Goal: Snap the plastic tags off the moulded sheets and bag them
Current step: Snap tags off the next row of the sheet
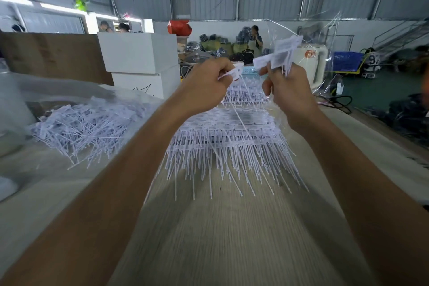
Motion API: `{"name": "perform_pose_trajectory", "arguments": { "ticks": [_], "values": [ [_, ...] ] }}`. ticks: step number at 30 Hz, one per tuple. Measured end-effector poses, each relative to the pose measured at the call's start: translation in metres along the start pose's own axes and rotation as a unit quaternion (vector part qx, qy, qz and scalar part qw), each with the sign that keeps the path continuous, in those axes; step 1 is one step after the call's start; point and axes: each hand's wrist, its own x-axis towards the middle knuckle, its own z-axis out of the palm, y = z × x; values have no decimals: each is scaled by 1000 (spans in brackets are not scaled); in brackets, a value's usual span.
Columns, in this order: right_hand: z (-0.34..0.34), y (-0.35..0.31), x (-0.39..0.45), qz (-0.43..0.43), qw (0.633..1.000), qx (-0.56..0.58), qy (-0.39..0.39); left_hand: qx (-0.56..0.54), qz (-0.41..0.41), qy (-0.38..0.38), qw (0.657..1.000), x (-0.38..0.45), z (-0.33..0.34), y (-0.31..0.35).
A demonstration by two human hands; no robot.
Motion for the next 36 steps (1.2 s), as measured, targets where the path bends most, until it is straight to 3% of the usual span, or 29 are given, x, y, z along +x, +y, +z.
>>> {"name": "perform_pose_trajectory", "arguments": {
  "ticks": [5, 14, 21, 26, 32, 36],
  "values": [
    [6, -10, -4, 0, 999, 19, -32, -25, 0, -31, 999, -3, -2, -3],
    [12, -10, -8, -28, 999, 15, -37, -69, 2, -9, 998, -3, -4, -2],
    [11, -19, -11, -37, 991, 70, -109, -102, -3, 11, 995, -3, -7, 1],
    [5, -17, -11, -11, 976, 129, -176, -115, 29, -25, 993, -7, -14, 2],
    [6, -19, -10, 8, 968, 167, -185, -102, -18, 57, 993, -5, -9, 5],
    [6, -17, -9, 13, 967, 182, -176, 10, -27, 119, 993, -1, -7, 4]
  ]
}}
